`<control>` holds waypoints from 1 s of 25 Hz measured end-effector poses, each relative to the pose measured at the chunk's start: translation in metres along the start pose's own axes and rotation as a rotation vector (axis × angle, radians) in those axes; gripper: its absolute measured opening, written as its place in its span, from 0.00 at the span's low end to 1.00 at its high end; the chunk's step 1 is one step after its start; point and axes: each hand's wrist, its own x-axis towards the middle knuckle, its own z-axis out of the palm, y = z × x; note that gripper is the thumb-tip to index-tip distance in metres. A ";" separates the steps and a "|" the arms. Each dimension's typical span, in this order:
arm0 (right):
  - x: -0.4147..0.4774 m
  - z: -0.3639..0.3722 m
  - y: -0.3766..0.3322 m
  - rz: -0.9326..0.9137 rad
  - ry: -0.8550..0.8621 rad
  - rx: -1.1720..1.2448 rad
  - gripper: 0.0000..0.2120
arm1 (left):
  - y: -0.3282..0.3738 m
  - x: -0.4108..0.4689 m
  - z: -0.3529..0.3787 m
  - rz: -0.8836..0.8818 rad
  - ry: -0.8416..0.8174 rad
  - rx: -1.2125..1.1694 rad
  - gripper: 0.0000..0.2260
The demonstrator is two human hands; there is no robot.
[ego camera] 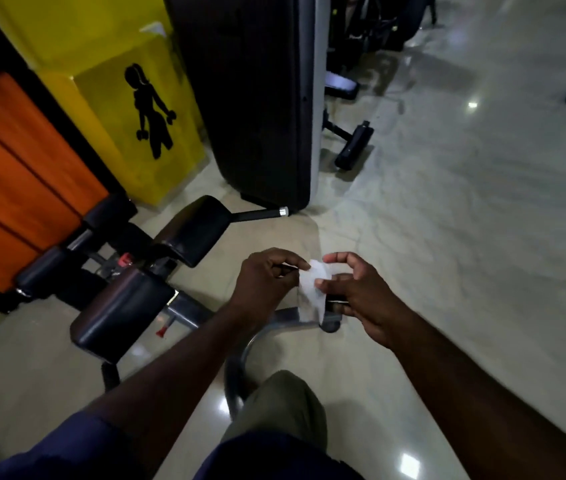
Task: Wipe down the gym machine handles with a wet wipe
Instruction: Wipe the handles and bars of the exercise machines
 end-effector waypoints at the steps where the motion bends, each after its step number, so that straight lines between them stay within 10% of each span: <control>1: 0.013 0.000 -0.004 -0.057 0.005 -0.034 0.18 | -0.003 0.008 0.002 -0.063 0.036 -0.065 0.13; 6: 0.120 -0.008 -0.035 -0.190 -0.077 -0.330 0.10 | -0.041 0.090 -0.001 -0.261 -0.053 -0.523 0.15; 18: 0.344 0.026 -0.094 -0.231 -0.308 -1.053 0.19 | -0.123 0.256 -0.047 -0.227 0.013 0.114 0.09; 25: 0.438 0.065 -0.079 0.130 -0.676 -0.626 0.15 | -0.149 0.261 -0.062 -0.449 0.283 0.125 0.11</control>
